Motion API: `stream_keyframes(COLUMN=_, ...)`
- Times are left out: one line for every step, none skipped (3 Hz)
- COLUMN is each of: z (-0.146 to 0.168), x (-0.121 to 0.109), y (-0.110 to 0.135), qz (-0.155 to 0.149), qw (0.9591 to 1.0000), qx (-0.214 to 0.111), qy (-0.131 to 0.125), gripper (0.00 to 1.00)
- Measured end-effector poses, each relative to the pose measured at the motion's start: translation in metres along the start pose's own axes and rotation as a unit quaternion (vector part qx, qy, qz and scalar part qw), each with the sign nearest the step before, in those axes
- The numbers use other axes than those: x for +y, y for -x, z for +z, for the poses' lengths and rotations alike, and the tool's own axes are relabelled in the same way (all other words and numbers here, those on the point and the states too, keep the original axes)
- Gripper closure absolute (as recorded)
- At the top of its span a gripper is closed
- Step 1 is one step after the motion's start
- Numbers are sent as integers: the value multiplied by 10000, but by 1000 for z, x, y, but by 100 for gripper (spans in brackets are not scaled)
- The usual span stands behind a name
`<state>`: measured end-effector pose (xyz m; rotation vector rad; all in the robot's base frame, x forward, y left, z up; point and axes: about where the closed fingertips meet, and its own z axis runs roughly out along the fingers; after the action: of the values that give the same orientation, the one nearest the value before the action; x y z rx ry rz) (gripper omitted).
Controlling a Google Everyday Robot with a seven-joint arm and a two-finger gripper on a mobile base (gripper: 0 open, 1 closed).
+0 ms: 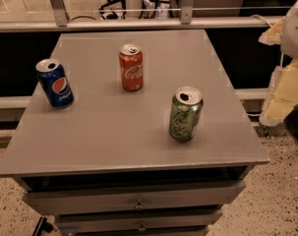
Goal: Move green can near coke can
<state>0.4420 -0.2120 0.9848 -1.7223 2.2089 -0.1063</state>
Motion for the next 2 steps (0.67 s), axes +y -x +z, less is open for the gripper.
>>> stream_keyframes(z=0, x=0, y=0, qz=-1, qw=10000, qx=0, qy=-2, gripper=0)
stream_keyframes(z=-3, x=2, y=4, qz=-95, qw=9999, qx=12, qy=-97, gripper=0)
